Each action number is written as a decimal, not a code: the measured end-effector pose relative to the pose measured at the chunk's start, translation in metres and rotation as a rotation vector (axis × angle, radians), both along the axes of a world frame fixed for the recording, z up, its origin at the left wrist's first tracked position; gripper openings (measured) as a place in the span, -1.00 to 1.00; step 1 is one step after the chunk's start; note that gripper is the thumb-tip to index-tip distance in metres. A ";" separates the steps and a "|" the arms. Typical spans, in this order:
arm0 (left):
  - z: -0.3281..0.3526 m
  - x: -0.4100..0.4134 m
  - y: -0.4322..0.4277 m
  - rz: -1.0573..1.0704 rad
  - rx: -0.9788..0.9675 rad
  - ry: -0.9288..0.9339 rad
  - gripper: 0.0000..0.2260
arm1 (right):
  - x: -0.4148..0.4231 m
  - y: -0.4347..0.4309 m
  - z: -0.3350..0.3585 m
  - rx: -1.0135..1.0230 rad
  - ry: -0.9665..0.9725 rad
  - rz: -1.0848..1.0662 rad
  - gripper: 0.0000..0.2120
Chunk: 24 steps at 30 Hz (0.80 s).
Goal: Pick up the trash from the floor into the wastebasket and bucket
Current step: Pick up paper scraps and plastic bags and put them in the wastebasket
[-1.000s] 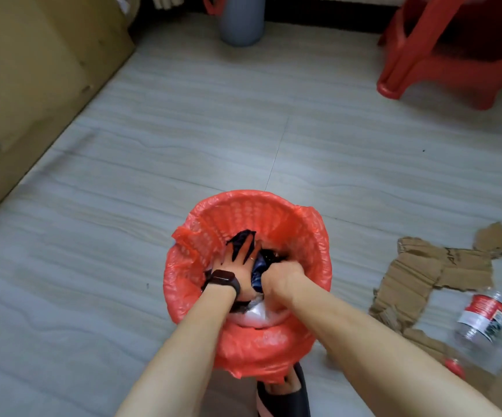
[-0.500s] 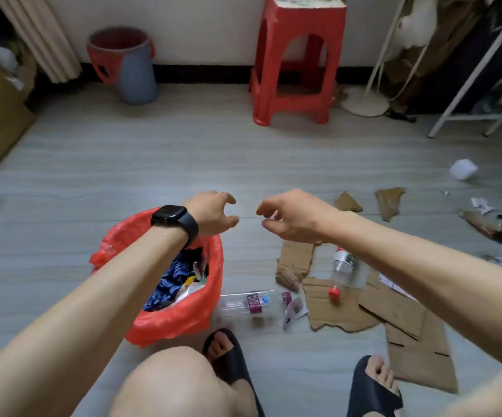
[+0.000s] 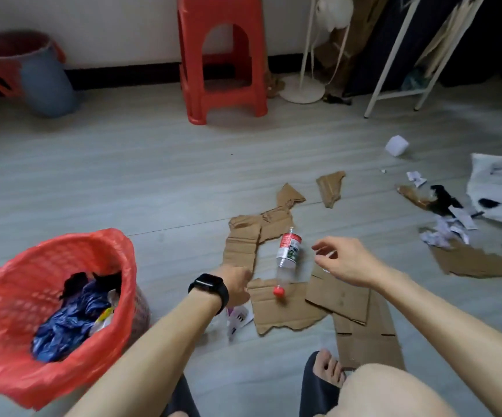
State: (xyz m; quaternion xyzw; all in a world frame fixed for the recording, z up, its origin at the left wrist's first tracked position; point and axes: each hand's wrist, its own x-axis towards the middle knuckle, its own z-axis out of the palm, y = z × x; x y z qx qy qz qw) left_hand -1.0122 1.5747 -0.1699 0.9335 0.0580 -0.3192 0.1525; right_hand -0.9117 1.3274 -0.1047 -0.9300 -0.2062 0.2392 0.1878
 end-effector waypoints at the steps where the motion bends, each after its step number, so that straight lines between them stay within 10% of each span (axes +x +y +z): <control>1: -0.019 -0.006 -0.004 0.017 -0.011 0.038 -0.61 | -0.002 -0.008 -0.021 -0.004 0.027 -0.036 -0.76; 10: -0.133 -0.015 -0.019 -0.011 0.272 0.041 -0.49 | -0.043 -0.021 -0.187 -0.052 0.325 -0.128 -0.66; 18: -0.136 -0.001 -0.010 0.098 0.115 -0.061 -0.85 | -0.082 0.017 -0.238 -0.412 -0.023 0.202 -0.21; 24: -0.098 0.004 0.016 0.338 -0.041 -0.170 -0.89 | -0.076 0.020 -0.276 -0.623 -0.124 0.420 -0.64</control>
